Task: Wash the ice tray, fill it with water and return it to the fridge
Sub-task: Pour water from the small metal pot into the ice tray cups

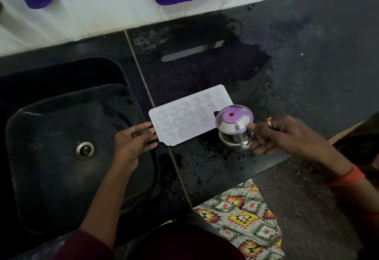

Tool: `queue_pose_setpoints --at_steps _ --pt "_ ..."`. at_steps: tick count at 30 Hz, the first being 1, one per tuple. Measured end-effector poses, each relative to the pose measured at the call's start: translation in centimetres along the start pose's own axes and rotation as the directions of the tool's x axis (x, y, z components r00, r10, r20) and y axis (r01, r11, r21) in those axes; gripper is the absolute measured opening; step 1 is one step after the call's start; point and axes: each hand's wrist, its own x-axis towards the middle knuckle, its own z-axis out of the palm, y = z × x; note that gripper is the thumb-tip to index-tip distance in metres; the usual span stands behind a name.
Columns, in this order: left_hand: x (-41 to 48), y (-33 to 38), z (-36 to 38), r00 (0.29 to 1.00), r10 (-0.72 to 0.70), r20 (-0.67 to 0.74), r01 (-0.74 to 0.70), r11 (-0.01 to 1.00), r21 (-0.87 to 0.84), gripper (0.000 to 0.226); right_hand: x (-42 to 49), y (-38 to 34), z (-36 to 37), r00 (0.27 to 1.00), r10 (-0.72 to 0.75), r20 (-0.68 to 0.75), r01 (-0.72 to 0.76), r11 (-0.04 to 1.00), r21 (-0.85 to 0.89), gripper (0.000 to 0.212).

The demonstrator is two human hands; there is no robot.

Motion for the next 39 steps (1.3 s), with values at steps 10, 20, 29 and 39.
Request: queue_pose_setpoints --at_steps 10,20,29,39 --pt "-0.31 0.13 0.07 1.000 0.007 -0.006 -0.007 1.000 0.000 0.020 -0.14 0.21 0.20 1.000 0.017 0.013 -0.016 0.999 -0.037 0.047" --pt "-0.47 0.19 0.23 1.000 0.006 -0.018 -0.005 1.000 0.005 0.019 -0.21 0.28 0.25 0.999 0.015 0.032 -0.014 0.999 -0.040 0.045" --pt "-0.65 0.14 0.25 1.000 0.003 -0.022 -0.003 1.000 0.004 0.018 -0.42 0.08 0.29 0.999 0.019 0.037 -0.018 1.000 -0.022 0.040" --pt "-0.57 -0.02 0.24 1.000 0.008 -0.024 -0.008 1.000 0.006 0.019 -0.50 0.21 0.07 0.999 0.022 0.030 -0.020 0.999 -0.047 0.052"
